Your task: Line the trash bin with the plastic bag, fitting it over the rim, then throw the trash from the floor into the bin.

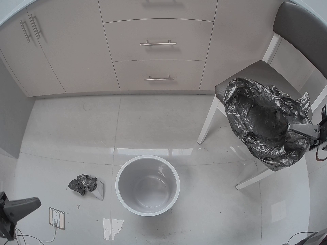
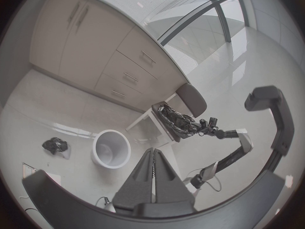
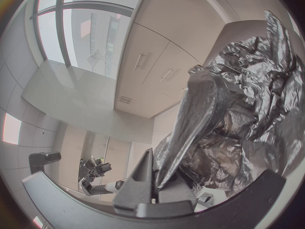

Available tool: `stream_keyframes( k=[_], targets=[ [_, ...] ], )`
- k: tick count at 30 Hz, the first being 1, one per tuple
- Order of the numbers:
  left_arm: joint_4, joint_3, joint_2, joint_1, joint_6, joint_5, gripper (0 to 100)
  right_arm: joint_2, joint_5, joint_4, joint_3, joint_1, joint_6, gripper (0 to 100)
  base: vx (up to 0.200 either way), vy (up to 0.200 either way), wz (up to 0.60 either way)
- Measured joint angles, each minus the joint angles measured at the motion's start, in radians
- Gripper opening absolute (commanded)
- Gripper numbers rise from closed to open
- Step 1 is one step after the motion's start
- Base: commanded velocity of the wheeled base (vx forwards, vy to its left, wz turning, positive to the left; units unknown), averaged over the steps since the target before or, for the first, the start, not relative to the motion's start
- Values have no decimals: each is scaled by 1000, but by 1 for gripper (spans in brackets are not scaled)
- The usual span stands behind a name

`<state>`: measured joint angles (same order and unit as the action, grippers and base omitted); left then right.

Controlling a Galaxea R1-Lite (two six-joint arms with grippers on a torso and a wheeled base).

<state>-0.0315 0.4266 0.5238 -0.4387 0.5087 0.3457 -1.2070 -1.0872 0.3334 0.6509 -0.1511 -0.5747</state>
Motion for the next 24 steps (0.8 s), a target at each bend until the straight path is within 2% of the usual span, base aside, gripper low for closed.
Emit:
stream_keyframes(
  k=[8, 14, 16, 20, 24],
  targets=[
    [33, 205, 309, -51, 50, 69, 0, 112, 35, -3, 47, 137, -111, 0, 0, 0, 0],
    [21, 381, 512, -66, 55, 116, 0, 146, 41, -5, 102, 183, -165, 0, 0, 0, 0],
    [19, 416, 570, -67, 61, 164, 0, 151, 43, -5, 119, 191, -177, 0, 0, 0, 0],
    [17, 455, 711, -67, 94, 336, 0, 163, 43, -8, 156, 211, -201, 0, 0, 0, 0],
    [40, 473, 824, -67, 120, 410, 0, 167, 44, -27, 208, 231, -214, 0, 0, 0, 0]
  ],
)
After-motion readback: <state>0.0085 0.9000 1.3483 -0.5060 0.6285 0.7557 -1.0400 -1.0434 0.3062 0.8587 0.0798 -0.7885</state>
